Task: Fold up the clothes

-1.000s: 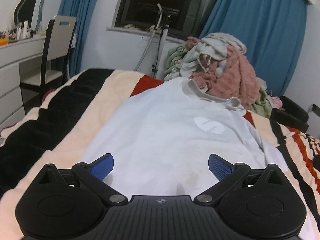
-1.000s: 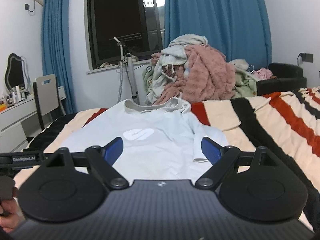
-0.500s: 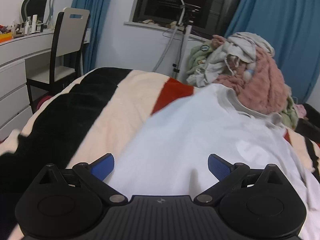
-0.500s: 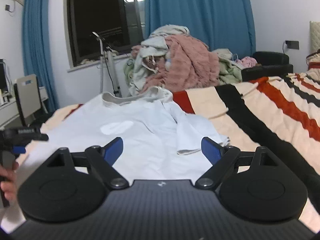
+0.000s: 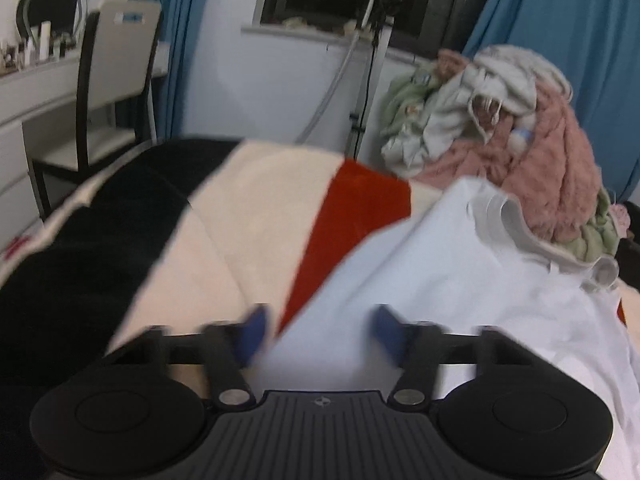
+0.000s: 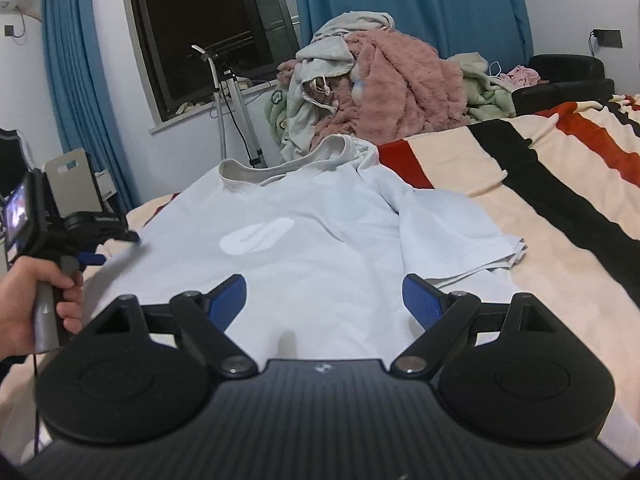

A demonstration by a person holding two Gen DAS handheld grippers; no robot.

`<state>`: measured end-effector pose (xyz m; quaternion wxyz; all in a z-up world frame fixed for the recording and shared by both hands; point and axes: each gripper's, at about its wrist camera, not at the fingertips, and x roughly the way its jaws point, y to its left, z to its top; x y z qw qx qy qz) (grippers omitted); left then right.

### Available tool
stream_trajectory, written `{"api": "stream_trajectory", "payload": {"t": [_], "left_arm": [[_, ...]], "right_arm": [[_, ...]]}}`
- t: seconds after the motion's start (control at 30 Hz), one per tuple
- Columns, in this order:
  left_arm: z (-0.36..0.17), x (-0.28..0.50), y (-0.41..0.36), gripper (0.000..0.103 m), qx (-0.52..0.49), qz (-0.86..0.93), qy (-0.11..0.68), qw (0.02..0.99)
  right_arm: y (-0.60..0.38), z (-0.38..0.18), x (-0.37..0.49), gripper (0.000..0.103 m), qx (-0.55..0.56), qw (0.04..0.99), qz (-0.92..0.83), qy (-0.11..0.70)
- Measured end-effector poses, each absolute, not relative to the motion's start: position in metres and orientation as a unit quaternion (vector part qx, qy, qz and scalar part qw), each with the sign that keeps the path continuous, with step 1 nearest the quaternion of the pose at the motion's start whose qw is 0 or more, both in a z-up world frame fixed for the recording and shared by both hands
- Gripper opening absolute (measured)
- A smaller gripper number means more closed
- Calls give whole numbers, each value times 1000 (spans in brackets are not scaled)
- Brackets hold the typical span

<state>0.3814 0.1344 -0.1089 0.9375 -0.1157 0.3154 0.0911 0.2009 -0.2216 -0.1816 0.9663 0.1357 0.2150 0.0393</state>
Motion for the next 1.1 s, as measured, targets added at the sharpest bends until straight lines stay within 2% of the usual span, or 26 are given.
{"api": "stream_trajectory", "payload": {"t": [0.03,0.1,0.17,0.27,0.33,0.53,0.63,0.67,0.73,0.8,0.87,0.97,1.1], "left_arm": [[-110,385,127,37,-93,98,318,938],[-109,388,108,6,-34,105,322,940],[-107,391,86,5,24,106,328,938],[-98,382,38,5,138,84,278,947],[-98,378,6,4,180,50,263,947],[-125,394,-76,4,195,-17,298,934],[-139,410,-85,4,175,-17,325,929],[-137,411,-81,5,160,-23,322,933],[-129,408,-69,17,119,-50,321,938],[-119,395,-54,40,76,-81,321,941],[-104,382,-33,47,31,-98,308,946],[-84,368,11,53,-53,-105,277,954],[-81,387,64,52,-157,-32,249,955]], "right_arm": [[-221,-184,204,86,138,966,38,218],[-223,-188,211,86,146,962,34,226],[-227,-189,213,86,156,960,30,230],[-235,-188,212,86,171,958,23,231],[-242,-187,210,86,181,957,15,226],[-260,-183,208,86,197,957,-13,215],[-264,-183,207,86,201,956,-18,215],[-265,-183,207,86,201,955,-19,216],[-266,-183,207,86,201,955,-17,217],[-266,-184,208,86,203,954,-14,219],[-265,-184,208,86,203,954,-12,221],[-264,-185,209,86,200,954,-11,223],[-264,-188,210,86,198,954,-9,227]]}}
